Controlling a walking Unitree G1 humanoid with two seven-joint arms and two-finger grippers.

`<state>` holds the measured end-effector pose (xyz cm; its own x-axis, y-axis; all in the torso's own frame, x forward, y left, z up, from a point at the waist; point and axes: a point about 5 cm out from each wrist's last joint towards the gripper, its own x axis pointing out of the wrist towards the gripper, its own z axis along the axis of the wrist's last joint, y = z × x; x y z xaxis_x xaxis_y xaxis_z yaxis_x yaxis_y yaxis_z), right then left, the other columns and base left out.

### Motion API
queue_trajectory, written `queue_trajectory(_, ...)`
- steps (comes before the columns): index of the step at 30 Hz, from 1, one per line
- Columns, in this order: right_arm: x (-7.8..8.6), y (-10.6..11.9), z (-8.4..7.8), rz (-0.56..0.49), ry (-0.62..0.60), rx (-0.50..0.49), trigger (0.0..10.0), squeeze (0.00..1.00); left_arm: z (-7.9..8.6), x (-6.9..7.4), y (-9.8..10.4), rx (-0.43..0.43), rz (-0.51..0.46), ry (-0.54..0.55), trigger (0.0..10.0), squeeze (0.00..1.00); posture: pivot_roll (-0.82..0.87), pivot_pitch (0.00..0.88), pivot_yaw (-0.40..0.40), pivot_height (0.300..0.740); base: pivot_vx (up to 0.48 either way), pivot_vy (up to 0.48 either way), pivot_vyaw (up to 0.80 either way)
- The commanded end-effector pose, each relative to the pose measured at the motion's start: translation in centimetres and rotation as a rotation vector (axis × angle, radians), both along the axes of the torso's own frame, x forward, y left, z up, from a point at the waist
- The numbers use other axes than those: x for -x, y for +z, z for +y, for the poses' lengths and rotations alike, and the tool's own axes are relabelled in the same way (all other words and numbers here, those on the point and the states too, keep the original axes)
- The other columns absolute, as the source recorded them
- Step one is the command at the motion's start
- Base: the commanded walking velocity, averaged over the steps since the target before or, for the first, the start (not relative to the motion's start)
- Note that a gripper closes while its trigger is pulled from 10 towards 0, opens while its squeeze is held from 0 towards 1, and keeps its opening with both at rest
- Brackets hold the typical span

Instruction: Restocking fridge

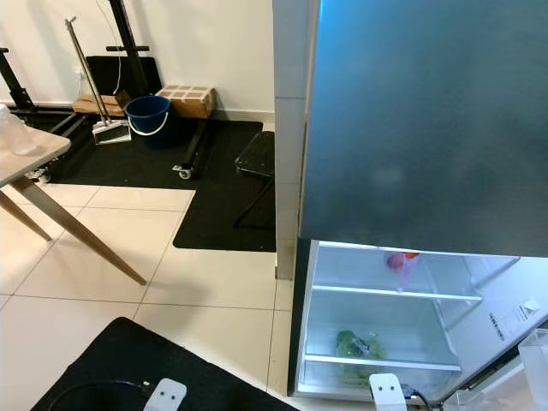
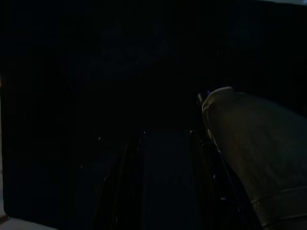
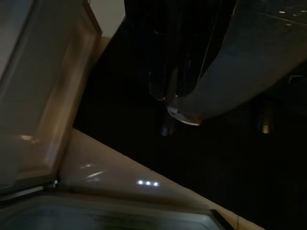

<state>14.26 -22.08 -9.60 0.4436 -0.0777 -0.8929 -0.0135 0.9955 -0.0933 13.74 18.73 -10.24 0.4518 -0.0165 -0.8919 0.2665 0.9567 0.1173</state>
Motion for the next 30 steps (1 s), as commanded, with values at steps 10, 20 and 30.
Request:
queue_trajectory(10,0.3,-0.2,0.1,0.014,-0.007,0.036,10.0,0.00,1.4,0.4,0.0,-0.022,0.014,0.076,10.0,0.00,0.09,0.000,0.003,0.740,0.000,0.000,0.00)
queue_trajectory(20,1.5,-0.8,1.3,0.052,0.027,0.029,10.0,0.00,3.5,0.0,0.5,-0.088,-0.006,0.093,10.0,0.00,0.08,0.000,0.048,0.740,0.000,0.000,0.00)
queue_trajectory(30,0.1,-0.2,0.8,0.025,0.062,0.057,10.0,0.00,4.5,-1.9,1.4,-0.108,-0.057,0.125,10.0,0.00,0.06,0.000,0.051,0.740,0.000,0.000,0.00)
